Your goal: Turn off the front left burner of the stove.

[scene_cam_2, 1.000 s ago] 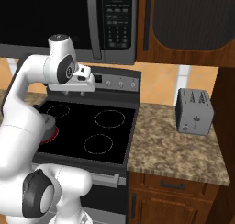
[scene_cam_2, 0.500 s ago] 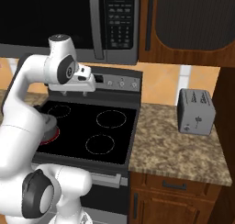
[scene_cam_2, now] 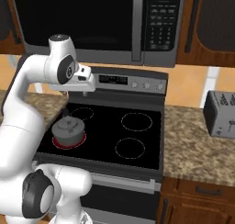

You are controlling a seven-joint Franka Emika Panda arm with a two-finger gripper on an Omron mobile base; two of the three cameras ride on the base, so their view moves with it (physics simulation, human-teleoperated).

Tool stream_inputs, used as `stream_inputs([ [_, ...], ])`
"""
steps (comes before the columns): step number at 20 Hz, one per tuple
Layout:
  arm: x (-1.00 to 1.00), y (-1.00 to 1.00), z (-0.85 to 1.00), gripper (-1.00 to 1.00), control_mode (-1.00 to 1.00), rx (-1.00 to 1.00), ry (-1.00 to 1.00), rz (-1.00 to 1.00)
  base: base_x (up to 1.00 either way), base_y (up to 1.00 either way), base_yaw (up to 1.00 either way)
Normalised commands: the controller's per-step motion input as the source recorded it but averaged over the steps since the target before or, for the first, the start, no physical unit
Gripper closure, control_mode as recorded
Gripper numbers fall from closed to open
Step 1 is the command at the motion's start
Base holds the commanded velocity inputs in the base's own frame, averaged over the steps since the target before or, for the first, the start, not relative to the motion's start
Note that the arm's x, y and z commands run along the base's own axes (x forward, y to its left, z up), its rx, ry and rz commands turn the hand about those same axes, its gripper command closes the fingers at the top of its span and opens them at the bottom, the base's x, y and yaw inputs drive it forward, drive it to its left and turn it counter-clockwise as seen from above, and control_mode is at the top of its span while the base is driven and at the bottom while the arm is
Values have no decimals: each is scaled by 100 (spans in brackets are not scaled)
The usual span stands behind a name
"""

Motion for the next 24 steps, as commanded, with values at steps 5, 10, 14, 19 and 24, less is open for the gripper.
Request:
stream_inputs([
  [5,0,0,0,-100,100,0,0,0,0,61,-1],
  [10,0,0,0,-100,100,0,0,0,0,61,-3],
  [14,0,0,0,-100,100,0,0,0,0,56,-3],
  [19,0,0,0,-100,100,0,0,0,1,54,-4],
  [24,0,0,0,-100,100,0,0,0,2,51,-5],
])
